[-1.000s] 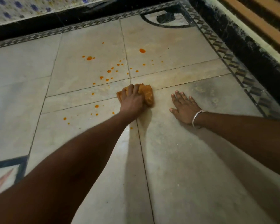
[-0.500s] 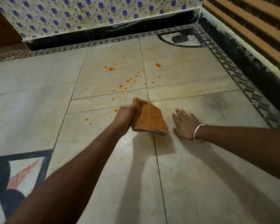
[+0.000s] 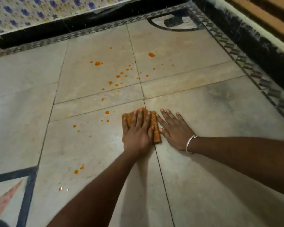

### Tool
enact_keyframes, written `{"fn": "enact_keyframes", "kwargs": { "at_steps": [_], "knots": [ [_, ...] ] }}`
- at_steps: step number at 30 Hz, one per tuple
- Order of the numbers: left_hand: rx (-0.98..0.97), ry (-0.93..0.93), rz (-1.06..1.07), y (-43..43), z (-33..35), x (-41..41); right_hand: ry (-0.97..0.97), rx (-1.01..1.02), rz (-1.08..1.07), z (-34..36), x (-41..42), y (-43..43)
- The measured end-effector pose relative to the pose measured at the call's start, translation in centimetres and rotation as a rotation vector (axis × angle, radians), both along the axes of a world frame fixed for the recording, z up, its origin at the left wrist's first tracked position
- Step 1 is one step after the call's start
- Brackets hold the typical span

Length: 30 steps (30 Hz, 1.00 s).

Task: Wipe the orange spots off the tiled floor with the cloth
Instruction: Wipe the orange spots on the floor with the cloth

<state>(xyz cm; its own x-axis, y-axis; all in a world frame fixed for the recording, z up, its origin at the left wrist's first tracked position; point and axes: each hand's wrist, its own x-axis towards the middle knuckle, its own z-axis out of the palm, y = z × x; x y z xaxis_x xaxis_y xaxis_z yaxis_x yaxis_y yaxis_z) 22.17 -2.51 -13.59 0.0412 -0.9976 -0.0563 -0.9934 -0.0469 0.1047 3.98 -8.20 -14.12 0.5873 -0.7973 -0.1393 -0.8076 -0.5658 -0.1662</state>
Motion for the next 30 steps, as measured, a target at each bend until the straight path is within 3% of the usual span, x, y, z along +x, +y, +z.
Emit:
{"fn": "enact_keyframes", "kwargs": {
  "at_steps": [4,9,13,17,22,26,30],
  "knots": [
    [-0.016,-0.001,0.104,-1.0,-0.7,2.7,-0.023,-0.087,0.016,-0.9,-0.5,0.5],
    [-0.064,0.019,0.371,5.6,-0.8,-0.7,-0.030,-0.127,0.012,-1.4,-0.5,0.4],
    [-0.053,0.054,0.125,5.9,-1.3,-4.5,-0.042,-0.132,0.015,-1.3,-0.4,0.3],
    [-0.069,-0.007,-0.031,0.7,-1.2,-1.6,-0.037,-0.140,0.015,-1.2,-0.4,0.2],
    [-0.040,0.046,0.111,-0.4,-0.9,2.2,-0.008,-0.129,0.016,-1.2,-0.6,0.3],
    [-0.089,0.041,0.432,4.7,-1.1,-0.5,-0.008,-0.124,0.008,-1.1,-0.6,0.3],
    [-0.068,0.072,0.309,7.9,-1.5,-4.9,-0.007,-0.123,0.010,-1.1,-0.6,0.3]
  ]
}}
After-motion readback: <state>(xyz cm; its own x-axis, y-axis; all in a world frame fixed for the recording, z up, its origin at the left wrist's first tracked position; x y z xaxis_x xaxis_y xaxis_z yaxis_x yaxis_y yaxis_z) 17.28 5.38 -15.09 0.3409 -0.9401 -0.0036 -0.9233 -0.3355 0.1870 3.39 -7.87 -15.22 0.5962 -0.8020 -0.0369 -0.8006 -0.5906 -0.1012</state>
